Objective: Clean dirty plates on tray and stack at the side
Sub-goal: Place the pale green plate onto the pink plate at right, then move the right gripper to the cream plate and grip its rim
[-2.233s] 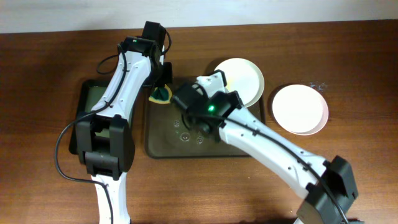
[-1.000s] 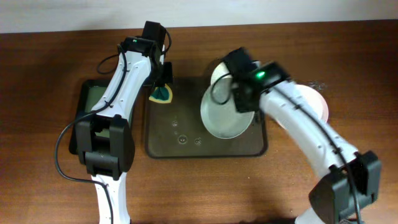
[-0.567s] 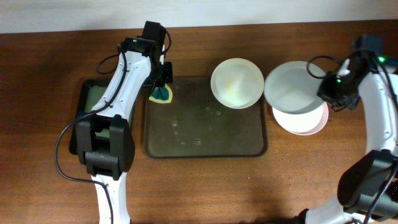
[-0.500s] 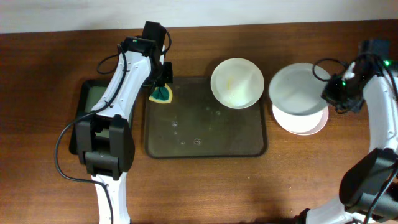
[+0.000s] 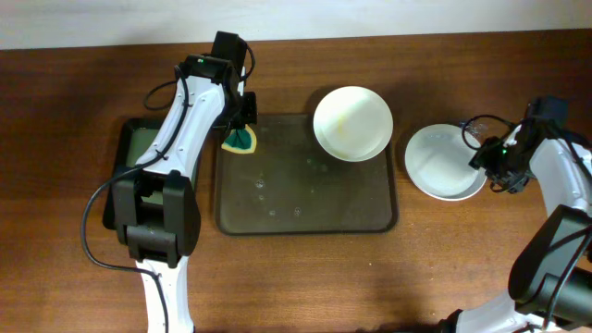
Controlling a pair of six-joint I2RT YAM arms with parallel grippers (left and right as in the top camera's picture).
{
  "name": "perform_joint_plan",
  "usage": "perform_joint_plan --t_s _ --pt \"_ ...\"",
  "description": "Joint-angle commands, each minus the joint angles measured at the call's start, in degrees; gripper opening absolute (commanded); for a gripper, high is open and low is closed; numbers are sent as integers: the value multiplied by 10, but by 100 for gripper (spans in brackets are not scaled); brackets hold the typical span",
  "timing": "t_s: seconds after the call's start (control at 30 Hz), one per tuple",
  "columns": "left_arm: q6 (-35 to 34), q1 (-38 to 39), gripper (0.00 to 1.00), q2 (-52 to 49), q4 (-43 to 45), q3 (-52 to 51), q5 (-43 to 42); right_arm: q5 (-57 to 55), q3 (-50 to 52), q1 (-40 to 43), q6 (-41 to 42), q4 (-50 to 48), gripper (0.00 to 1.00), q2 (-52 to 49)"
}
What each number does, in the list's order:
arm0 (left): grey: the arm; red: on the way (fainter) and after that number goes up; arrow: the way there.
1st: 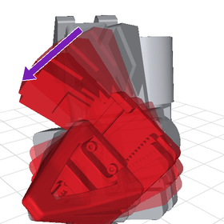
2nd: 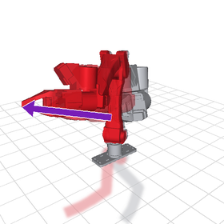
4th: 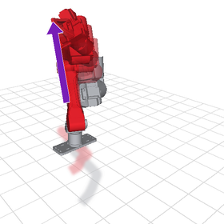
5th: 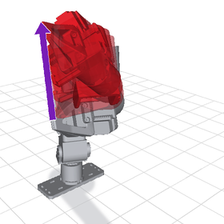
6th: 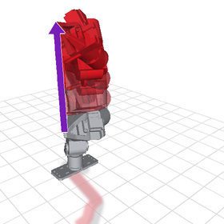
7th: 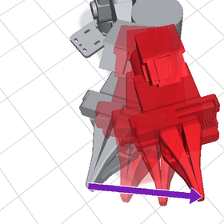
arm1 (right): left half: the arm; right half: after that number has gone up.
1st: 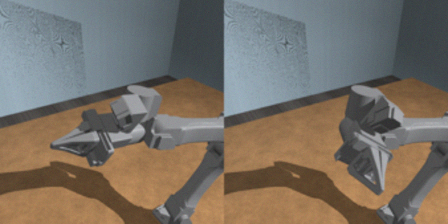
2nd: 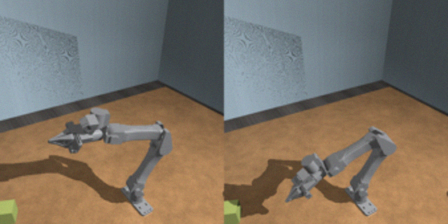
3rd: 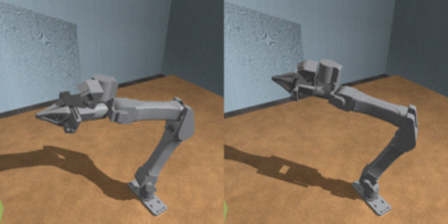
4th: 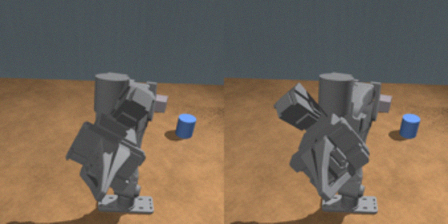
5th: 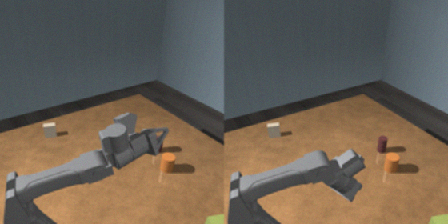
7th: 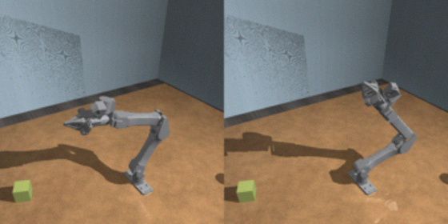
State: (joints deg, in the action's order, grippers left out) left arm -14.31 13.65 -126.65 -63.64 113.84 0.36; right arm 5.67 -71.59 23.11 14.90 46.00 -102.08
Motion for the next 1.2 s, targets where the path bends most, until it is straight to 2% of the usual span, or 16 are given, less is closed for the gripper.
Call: perform_joint_plan --t_s 0.0,0.1,0.2,0.23,0.27,0.4,0.53,0.7,0.9,1.17 --pt "9 0 0 -5 1 8 -6 30 -67 -24 1 38 63 2" --pt "9 0 0 -5 1 8 -6 76 -125 -67 1 60 62 2" --pt "9 0 0 -5 1 8 -6 97 -129 -120 25 38 59 -1" --pt "9 0 0 -5 1 8 -6 95 -129 -146 42 30 54 -6" --pt "9 0 0 -5 1 8 -6 82 -129 -164 61 26 51 -12" --pt "9 0 0 -5 1 8 -6 -7 -129 -248 144 5 50 -55" --pt "9 0 0 -5 1 8 -6 -38 -129 -311 181 -16 49 -111" --pt "9 0 0 -5 1 8 -6 -44 -129 -340 211 -21 49 -165" --pt "9 0 0 -5 1 8 -6 -25 -128 -365 214 -3 48 -188" --pt "9 0 0 -5 1 8 -6 35 -129 -442 183 98 48 -181"
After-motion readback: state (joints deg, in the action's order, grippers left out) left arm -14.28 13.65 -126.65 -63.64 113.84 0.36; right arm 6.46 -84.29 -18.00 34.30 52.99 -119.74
